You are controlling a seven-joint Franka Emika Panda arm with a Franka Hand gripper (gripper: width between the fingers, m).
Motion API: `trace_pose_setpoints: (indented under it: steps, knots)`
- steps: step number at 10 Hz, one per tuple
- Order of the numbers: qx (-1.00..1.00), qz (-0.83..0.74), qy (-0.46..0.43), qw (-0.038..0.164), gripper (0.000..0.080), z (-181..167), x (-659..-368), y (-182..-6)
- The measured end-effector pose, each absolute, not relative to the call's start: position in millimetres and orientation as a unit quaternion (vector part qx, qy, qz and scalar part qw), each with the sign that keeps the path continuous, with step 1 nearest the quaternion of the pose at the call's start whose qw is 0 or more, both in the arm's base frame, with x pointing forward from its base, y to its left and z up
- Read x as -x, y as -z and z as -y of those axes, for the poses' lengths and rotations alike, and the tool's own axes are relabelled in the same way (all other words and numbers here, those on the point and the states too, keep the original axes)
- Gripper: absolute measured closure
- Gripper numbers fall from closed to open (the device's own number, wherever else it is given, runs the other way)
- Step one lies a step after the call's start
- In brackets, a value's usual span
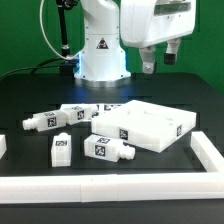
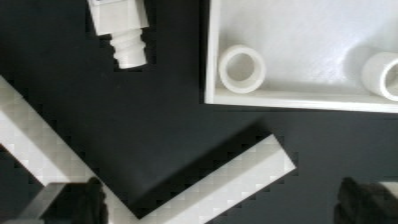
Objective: Assemble one leg
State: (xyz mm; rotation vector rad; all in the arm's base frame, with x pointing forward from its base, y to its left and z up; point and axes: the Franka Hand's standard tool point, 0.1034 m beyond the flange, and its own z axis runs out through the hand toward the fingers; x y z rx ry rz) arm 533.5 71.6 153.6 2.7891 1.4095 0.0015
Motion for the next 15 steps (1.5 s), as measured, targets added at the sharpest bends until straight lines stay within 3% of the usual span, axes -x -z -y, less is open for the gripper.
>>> trace_pose_setpoints:
  steps: [6,8,11,14,15]
  knots:
    - [-0.897,-0.441,0.0,0.007,0.0149,-71.6,-532.4,-152.7]
    - [-0.914,-0.405,0.005,0.001,0.0149,-68.6,-523.9,-143.5]
    - [-0.895,-0.446,0.011,-0.004,0.0149,-30.3,-536.9,-128.6]
    - [-0.866,-0.5,0.006,-0.014,0.0149,-17.2,-547.7,-96.7]
    - [-0.867,-0.498,0.005,-0.013,0.0149,-17.9,-548.8,-99.5]
